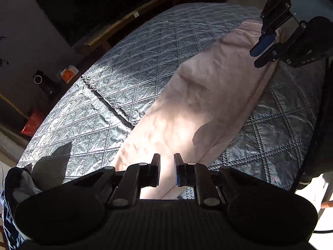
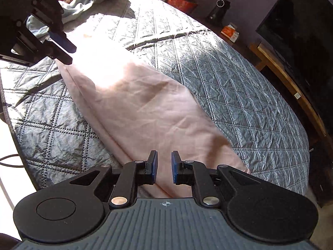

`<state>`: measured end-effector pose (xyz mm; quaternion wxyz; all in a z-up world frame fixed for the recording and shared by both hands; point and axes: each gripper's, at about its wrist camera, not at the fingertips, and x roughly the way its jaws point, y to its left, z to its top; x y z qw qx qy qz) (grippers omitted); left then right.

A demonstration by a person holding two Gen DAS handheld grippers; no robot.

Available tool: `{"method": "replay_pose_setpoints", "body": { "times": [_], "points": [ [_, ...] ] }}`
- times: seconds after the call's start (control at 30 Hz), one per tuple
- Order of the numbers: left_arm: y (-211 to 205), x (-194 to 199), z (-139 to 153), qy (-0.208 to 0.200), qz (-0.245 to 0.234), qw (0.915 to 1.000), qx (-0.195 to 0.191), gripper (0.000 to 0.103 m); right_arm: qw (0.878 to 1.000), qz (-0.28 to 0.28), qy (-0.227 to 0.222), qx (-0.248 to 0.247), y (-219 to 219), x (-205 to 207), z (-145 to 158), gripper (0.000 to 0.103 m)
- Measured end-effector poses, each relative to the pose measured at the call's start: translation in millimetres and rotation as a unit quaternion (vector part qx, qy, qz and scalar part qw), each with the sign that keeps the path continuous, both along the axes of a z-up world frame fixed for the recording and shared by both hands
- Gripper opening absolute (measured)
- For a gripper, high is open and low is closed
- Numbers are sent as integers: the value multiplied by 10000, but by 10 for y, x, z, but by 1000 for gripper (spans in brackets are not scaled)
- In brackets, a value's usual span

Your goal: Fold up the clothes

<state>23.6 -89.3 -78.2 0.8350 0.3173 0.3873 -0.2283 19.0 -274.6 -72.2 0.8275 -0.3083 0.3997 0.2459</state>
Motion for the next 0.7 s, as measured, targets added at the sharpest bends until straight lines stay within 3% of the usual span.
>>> {"method": "replay_pose_setpoints", "body": {
  "times": [0.13,0.23,0.27,0.4,0.5,0.7],
  "points": [
    [26,42,-35,263,262,9992,-158,16,9997,172,67,-151,12,-53,-33,21],
    [65,94,-38,396,436,9978,-309,19,9991,305,118,-268,21,-95,-58,45],
    [61,95,-36,401,423,9978,-320,19,9988,350,135,-306,25,-108,-66,48],
    [14,35,25,343,285,9981,-436,19,9950,698,78,-711,95,-162,-133,47],
    [-15,26,46,379,231,9975,-542,20,9940,768,6,-773,126,-147,-153,36],
    [-91,0,-34,484,91,9979,-425,20,9852,1194,-62,-1232,250,-183,-242,35]
  ]
}}
